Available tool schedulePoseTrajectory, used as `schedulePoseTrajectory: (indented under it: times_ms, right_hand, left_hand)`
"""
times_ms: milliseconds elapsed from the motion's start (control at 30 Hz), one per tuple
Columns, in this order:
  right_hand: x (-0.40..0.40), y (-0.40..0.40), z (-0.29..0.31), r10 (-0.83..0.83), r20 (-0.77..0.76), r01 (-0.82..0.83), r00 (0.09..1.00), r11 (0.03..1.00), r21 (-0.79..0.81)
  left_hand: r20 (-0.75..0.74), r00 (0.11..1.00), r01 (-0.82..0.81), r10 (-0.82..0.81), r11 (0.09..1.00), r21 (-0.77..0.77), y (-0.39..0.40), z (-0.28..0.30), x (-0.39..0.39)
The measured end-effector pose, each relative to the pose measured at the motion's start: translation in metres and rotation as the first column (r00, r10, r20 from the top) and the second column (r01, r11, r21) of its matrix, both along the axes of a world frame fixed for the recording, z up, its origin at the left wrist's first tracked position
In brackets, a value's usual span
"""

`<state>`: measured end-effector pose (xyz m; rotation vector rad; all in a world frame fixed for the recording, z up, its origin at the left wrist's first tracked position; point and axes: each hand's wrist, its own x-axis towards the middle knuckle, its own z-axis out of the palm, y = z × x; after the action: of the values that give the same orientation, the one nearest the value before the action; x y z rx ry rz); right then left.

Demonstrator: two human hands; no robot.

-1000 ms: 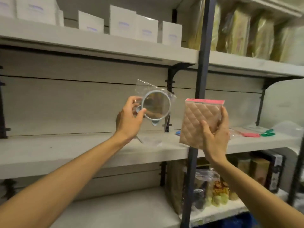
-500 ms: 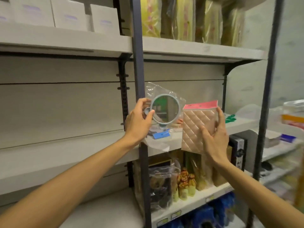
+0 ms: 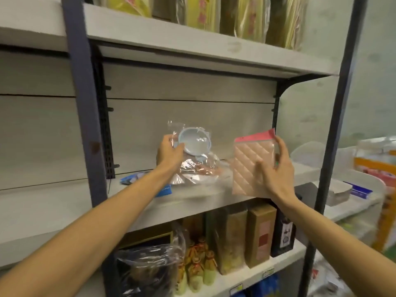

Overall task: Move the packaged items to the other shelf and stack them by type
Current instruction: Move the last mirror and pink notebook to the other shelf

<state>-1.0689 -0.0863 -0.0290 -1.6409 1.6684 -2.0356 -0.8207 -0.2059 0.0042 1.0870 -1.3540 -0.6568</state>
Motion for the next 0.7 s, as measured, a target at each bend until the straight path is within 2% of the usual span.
schedulePoseTrajectory:
  times_ms: [233, 400, 467, 600, 700]
  right_hand:
    - [-0.049, -0.060, 0.002, 0.032, 0.173, -0.039, 0.984, 0.998, 0.042]
    - [-0.074, -0.119, -0.014, 0.134, 0.181, -0.156, 0.974, 0.981, 0.113]
    - [-0.085, -0.140, -0.019, 0.191, 0.180, -0.216, 0.965, 0.968, 0.128]
    - [-0.113, -0.182, -0.019, 0.267, 0.176, -0.299, 0.947, 0.934, 0.193]
    - [-0.134, -0.205, -0.017, 0.332, 0.181, -0.368, 0.926, 0.901, 0.229]
  left_hand:
    - [-0.195, 0.980, 0.027, 0.025, 0.965, 0.261, -0.053, -0.006, -0.027]
    - [-0.155, 0.982, -0.056, 0.105, 0.955, 0.292, -0.095, -0.017, -0.045]
    - [-0.082, 0.988, -0.098, 0.128, 0.946, 0.308, -0.106, -0.020, -0.054]
    - [0.176, 0.969, -0.225, 0.172, 0.909, 0.350, -0.120, -0.027, -0.068]
    - [0.493, 0.846, -0.384, 0.203, 0.873, 0.300, -0.135, -0.031, -0.067]
